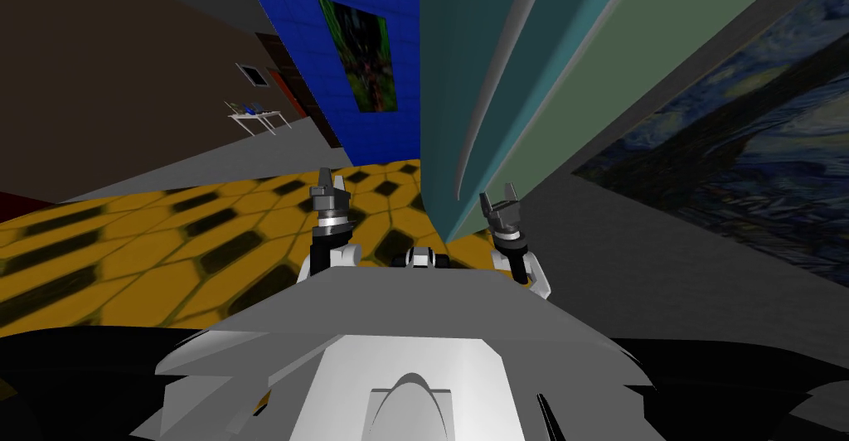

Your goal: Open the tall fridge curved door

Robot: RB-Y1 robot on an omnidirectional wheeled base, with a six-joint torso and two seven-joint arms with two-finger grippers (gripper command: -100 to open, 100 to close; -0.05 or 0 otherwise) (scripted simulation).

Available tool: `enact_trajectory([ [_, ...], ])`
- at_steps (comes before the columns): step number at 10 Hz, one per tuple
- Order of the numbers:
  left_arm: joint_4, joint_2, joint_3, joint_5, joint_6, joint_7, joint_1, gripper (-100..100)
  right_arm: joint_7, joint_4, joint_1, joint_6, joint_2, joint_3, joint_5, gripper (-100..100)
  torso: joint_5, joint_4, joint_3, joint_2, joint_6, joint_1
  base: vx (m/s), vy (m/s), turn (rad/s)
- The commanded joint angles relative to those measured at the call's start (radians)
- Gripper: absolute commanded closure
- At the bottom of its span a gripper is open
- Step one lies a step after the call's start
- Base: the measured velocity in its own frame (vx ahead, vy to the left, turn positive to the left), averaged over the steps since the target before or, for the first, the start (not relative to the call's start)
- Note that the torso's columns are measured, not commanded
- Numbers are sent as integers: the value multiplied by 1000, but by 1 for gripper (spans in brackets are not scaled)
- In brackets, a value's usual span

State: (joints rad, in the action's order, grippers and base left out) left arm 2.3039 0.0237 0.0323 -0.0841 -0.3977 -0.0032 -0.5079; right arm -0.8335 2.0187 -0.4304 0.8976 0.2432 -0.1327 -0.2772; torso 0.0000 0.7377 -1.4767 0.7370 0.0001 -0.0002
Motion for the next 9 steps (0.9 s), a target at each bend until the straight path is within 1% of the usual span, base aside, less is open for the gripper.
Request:
enact_trajectory([
  [1, 0, 0, 0, 0, 0, 0, 0, 0, -70, -34, 1, 34, 3, -11, -29, -100, 0, 1, 1, 2, 0, 0, 67, 24, 34],
  [2, 0, 0, 0, 0, 0, 0, 0, 0, -96, -34, 1, 34, 3, -11, -29, -100, 0, 0, 1, 0, 0, 1, 71, 18, 26],
  [3, 0, 0, 0, 0, 0, 0, 0, 0, -106, -34, 1, 34, 3, -11, -29, -100, 0, 0, 0, 0, 0, 0, 36, 3, 1],
  [4, 0, 0, 0, 0, 0, 0, 0, 0, -145, -67, 2, 64, 5, -21, -54, -100, 0, 1, 1, 2, 0, -1, 66, -1, 33],
  [5, 0, 0, 0, 0, 0, 0, 0, 0, -171, -67, 2, 64, 5, -21, -54, -100, 0, 0, 1, 1, 0, -1, 72, 15, 25],
  [6, 0, 0, 0, 0, 0, 0, 0, 0, -180, -67, 2, 64, 5, -21, -54, -100, 0, 0, 0, 0, 0, 1, 35, 20, -4],
  [7, 0, 0, 0, 0, 0, 0, 0, 0, -221, -102, 2, 95, 7, -32, -78, -100, 0, 1, 1, 2, 0, 1, 77, 20, 30],
  [8, 0, 0, 0, 0, 0, 0, 0, 0, -246, -102, 2, 95, 7, -32, -78, -100, 0, 0, 0, 0, 0, 1, 70, 12, 17],
  [9, 0, 0, 0, 0, 0, 0, 0, 0, -254, -102, 2, 95, 7, -32, -78, -100, 0, 0, 0, 1, 0, 0, 24, 4, -1],
])
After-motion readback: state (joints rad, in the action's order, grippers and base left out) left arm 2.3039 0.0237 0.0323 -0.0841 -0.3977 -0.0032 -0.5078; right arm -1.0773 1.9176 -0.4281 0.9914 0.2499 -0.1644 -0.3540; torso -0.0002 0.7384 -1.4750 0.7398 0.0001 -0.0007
